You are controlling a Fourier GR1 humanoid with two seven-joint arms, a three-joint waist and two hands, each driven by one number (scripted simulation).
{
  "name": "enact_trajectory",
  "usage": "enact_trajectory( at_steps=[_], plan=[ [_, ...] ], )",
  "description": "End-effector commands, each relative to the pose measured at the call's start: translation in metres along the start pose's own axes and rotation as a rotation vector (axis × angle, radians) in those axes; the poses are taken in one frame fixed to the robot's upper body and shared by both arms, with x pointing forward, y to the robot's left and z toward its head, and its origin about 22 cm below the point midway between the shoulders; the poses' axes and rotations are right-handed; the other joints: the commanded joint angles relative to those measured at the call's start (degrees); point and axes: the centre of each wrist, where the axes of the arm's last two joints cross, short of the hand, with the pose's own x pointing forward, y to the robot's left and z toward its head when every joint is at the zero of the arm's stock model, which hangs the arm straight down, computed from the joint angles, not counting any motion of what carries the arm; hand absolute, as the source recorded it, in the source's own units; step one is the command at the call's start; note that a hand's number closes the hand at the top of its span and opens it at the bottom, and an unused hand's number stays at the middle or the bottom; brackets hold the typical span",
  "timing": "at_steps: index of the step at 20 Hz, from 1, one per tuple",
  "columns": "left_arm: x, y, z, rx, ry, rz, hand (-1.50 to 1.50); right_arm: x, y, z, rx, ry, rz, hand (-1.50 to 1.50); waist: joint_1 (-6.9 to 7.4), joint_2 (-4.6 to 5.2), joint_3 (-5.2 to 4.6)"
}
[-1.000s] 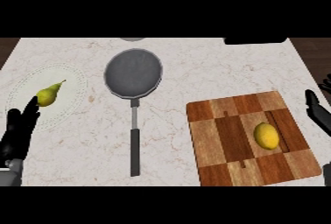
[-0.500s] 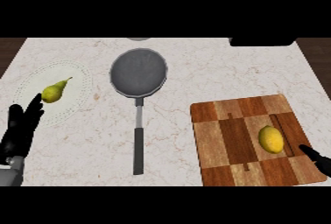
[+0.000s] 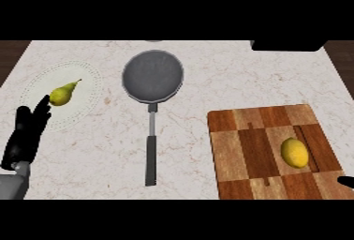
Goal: Pick the lemon from the cutting board and place it in the pan
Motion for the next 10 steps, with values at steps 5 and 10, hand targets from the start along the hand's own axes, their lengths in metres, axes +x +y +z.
enact_trajectory(
  at_steps=[5,10],
  plan=[
    [-0.005,-0.003,-0.002,-0.034,-0.007,0.013,0.0,0.055,0.009,-0.018,0.202,0.213,0.312,-1.5,1.75,0.19,0.16],
    [0.01,-0.005,-0.004,-0.01,-0.017,-0.004,0.0,0.075,0.047,-0.032,0.305,0.252,0.39,-1.5,1.17,-0.03,0.31]
  ],
)
